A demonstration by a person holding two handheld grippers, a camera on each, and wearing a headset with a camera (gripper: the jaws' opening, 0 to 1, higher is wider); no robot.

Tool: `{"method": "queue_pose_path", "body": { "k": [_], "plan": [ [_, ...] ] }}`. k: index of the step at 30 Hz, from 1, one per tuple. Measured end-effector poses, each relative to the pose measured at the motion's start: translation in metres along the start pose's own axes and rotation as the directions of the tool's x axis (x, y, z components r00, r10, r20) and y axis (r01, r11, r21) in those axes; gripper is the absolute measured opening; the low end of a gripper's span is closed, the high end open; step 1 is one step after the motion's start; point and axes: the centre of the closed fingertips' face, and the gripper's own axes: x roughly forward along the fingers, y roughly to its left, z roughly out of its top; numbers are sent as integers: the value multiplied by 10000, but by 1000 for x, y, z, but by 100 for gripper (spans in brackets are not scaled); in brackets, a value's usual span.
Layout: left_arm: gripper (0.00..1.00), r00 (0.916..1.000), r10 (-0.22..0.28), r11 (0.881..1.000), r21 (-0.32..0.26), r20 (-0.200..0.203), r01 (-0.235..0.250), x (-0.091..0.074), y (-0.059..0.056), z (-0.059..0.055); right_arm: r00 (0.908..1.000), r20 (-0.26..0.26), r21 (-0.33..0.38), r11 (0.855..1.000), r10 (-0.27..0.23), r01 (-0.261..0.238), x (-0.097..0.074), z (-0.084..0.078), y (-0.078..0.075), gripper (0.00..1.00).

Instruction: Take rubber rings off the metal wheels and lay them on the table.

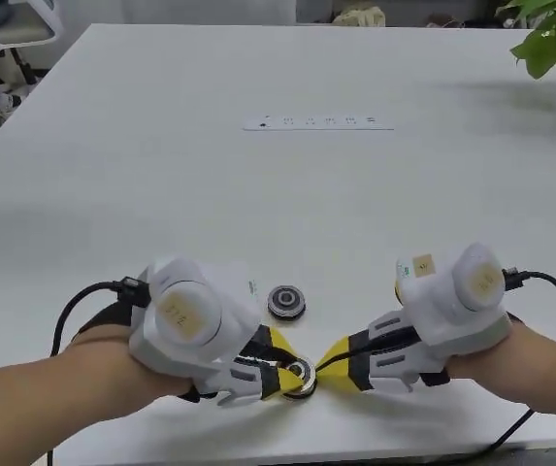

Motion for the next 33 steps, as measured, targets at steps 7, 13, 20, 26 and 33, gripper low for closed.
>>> {"method": "queue_pose_path", "body": {
  "k": [7,13,20,26,33],
  "plan": [
    [8,9999,-153,9998,-144,-38,153,-2,-1,-2,10000,27,2,10000,56,-56,1,0,1,0],
    [7,9999,-144,9999,-12,-63,144,-2,-2,-3,10000,35,7,10000,73,-73,1,1,1,0],
    [7,10000,-48,10000,59,-37,48,-1,-2,-2,9994,332,614,9980,114,-134,-2,3,-1,0],
    [7,10000,88,9999,52,19,-88,0,0,0,9965,838,1605,9869,23,-158,-5,5,-6,0],
    [7,9997,210,9998,26,131,-210,2,3,1,9930,1185,2212,9750,-32,-233,-8,8,-9,0]
  ]
}}
